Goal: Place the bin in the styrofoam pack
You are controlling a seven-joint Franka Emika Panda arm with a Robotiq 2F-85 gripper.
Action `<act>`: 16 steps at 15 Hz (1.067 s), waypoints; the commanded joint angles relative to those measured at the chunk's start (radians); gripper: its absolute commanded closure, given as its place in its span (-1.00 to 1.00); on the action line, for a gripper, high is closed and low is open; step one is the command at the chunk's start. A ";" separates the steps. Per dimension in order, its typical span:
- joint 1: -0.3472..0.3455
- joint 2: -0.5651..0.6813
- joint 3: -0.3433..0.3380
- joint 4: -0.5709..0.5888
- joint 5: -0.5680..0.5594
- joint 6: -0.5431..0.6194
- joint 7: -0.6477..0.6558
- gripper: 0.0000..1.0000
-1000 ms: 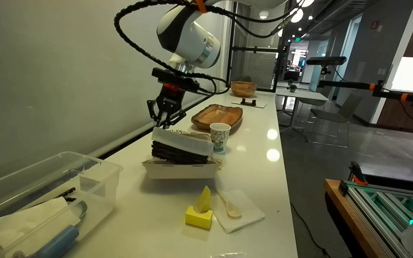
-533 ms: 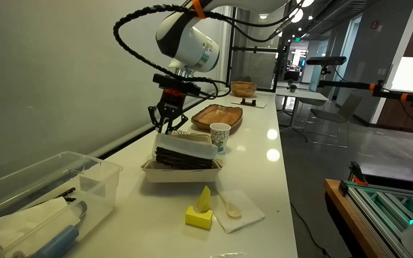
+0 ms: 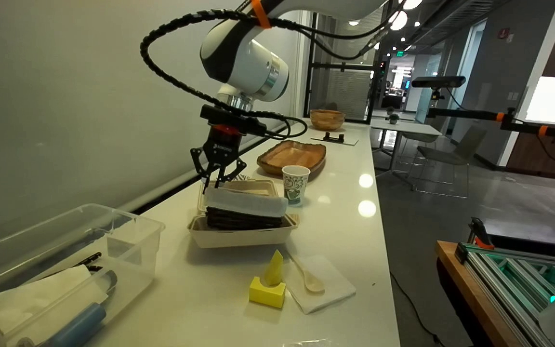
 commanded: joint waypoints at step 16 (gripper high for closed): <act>0.110 -0.533 -0.009 -0.517 -0.469 0.211 -0.353 -1.00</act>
